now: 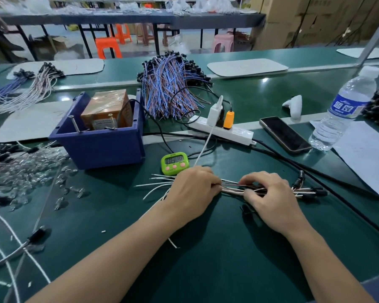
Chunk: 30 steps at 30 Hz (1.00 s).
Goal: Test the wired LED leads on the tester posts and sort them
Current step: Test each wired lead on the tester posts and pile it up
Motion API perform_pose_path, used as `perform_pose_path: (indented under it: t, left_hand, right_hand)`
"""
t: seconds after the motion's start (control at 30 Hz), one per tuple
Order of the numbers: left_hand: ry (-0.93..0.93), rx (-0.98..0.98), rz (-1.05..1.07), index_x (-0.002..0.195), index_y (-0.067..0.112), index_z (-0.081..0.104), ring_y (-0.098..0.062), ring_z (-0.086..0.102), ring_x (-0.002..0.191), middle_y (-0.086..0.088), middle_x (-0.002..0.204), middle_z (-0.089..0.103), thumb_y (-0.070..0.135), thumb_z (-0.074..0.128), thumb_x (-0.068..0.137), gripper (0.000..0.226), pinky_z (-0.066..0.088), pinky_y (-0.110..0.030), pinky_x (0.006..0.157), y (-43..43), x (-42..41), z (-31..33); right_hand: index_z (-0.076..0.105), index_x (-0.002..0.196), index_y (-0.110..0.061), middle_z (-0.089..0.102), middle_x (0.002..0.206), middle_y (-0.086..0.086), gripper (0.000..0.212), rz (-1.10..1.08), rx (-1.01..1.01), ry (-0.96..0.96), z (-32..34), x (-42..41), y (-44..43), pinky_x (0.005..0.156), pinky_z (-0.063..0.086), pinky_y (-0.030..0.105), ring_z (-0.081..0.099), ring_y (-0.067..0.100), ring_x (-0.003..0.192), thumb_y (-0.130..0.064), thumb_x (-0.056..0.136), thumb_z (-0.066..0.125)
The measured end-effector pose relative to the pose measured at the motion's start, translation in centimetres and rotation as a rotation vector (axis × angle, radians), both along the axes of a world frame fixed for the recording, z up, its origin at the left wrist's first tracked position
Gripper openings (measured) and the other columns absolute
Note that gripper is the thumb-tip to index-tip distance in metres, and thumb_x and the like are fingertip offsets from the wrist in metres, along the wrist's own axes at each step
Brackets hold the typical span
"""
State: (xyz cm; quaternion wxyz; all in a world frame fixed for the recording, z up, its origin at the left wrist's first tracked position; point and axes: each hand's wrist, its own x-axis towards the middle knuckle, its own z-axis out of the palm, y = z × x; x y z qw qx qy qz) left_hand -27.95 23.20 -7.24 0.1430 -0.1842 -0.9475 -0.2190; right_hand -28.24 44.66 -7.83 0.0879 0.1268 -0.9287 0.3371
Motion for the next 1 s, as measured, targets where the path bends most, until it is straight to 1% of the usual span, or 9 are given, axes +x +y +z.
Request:
perform_pose_path:
  t: [0.07, 0.2, 0.3, 0.4, 0.53, 0.63, 0.8, 0.9, 1.0]
  left_hand:
    - [0.006, 0.001, -0.019, 0.103, 0.021, 0.08, -0.019, 0.064, 0.092, 0.004, 0.098, 0.072, 0.027, 0.065, 0.098, 0.017, 0.047, -0.031, 0.077, -1.1, 0.6, 0.1]
    - [0.036, 0.015, 0.05, 0.108, 0.023, 0.078, -0.021, 0.065, 0.104, 0.006, 0.111, 0.076, 0.024, 0.072, 0.092, 0.017, 0.05, -0.038, 0.091, -4.9, 2.7, 1.2]
    - [0.057, 0.087, 0.22, 0.114, 0.027, 0.079, -0.016, 0.068, 0.105, 0.009, 0.115, 0.076, 0.025, 0.078, 0.087, 0.027, 0.05, -0.033, 0.095, -9.6, 4.9, 2.5]
    - [0.057, 0.16, 0.439, 0.109, 0.029, 0.079, -0.008, 0.066, 0.094, 0.013, 0.104, 0.077, 0.028, 0.079, 0.087, 0.023, 0.044, -0.02, 0.085, -15.3, 7.5, 3.4]
    - [0.059, 0.279, 0.752, 0.103, 0.034, 0.081, -0.003, 0.065, 0.086, 0.014, 0.095, 0.078, 0.028, 0.078, 0.085, 0.019, 0.042, -0.015, 0.079, -21.9, 10.8, 4.0]
    - [0.059, 0.2, 0.937, 0.107, 0.035, 0.08, -0.016, 0.069, 0.102, 0.007, 0.105, 0.079, 0.026, 0.077, 0.085, 0.024, 0.051, -0.03, 0.091, -25.8, 12.7, 3.7]
    - [0.01, -0.035, 1.161, 0.127, 0.025, 0.072, -0.025, 0.046, 0.137, -0.004, 0.148, 0.056, 0.021, 0.07, 0.09, 0.037, 0.034, -0.042, 0.119, -30.8, 14.2, 2.5]
    - [-0.035, -0.132, 1.326, 0.141, 0.019, 0.059, -0.027, 0.046, 0.136, -0.007, 0.149, 0.053, 0.012, 0.063, 0.089, 0.052, 0.035, -0.045, 0.116, -33.7, 14.9, 2.4]
    - [-0.098, -0.252, 1.341, 0.13, 0.022, 0.066, -0.026, 0.057, 0.119, -0.004, 0.127, 0.065, 0.01, 0.06, 0.086, 0.045, 0.039, -0.043, 0.102, -36.2, 15.5, 2.6]
  right_hand:
    - [0.077, 0.086, -0.033, 0.068, 0.091, -0.023, 0.014, -0.002, 0.023, 0.036, -0.1, -0.1, -0.3, 0.097, 0.042, 0.042, 0.059, 0.01, 0.096, -0.018, 0.086, 0.076]
    - [0.079, 0.093, -0.025, 0.074, 0.098, -0.01, 0.027, -0.106, 0.167, 0.113, -0.1, 0.4, -1.2, 0.098, 0.028, 0.032, 0.062, 0.021, 0.103, 0.0, 0.084, 0.072]
    - [0.077, 0.107, -0.019, 0.074, 0.113, -0.002, 0.042, -0.074, 0.164, 0.189, 0.8, 1.8, -4.5, 0.108, 0.028, 0.031, 0.057, 0.022, 0.114, 0.008, 0.075, 0.069]
    - [0.077, 0.106, -0.021, 0.072, 0.111, -0.008, 0.041, 0.118, 0.039, 0.249, 2.4, 3.8, -11.4, 0.109, 0.031, 0.026, 0.053, 0.013, 0.113, 0.006, 0.074, 0.071]
    - [0.076, 0.107, -0.027, 0.062, 0.104, -0.018, 0.036, 0.452, -0.122, 0.09, 4.5, 6.3, -22.4, 0.099, 0.032, 0.012, 0.052, 0.005, 0.108, -0.004, 0.082, 0.064]
    - [0.074, 0.116, -0.031, 0.062, 0.115, -0.008, 0.034, 0.633, -0.021, -0.134, 5.3, 7.0, -30.1, 0.088, 0.042, 0.017, 0.058, 0.01, 0.095, -0.013, 0.09, 0.059]
    - [0.067, 0.127, -0.026, 0.07, 0.122, 0.007, 0.05, 0.748, 0.171, -0.29, 5.7, 6.6, -39.9, 0.081, 0.057, 0.037, 0.067, 0.03, 0.102, -0.001, 0.088, 0.048]
    - [0.063, 0.134, -0.022, 0.069, 0.126, 0.01, 0.055, 0.795, 0.236, -0.225, 5.4, 6.7, -43.9, 0.092, 0.056, 0.037, 0.065, 0.03, 0.11, 0.005, 0.089, 0.048]
    - [0.06, 0.133, -0.021, 0.069, 0.123, 0.009, 0.049, 0.81, 0.275, -0.157, 5.1, 6.4, -47.4, 0.089, 0.057, 0.039, 0.066, 0.03, 0.107, 0.002, 0.091, 0.051]
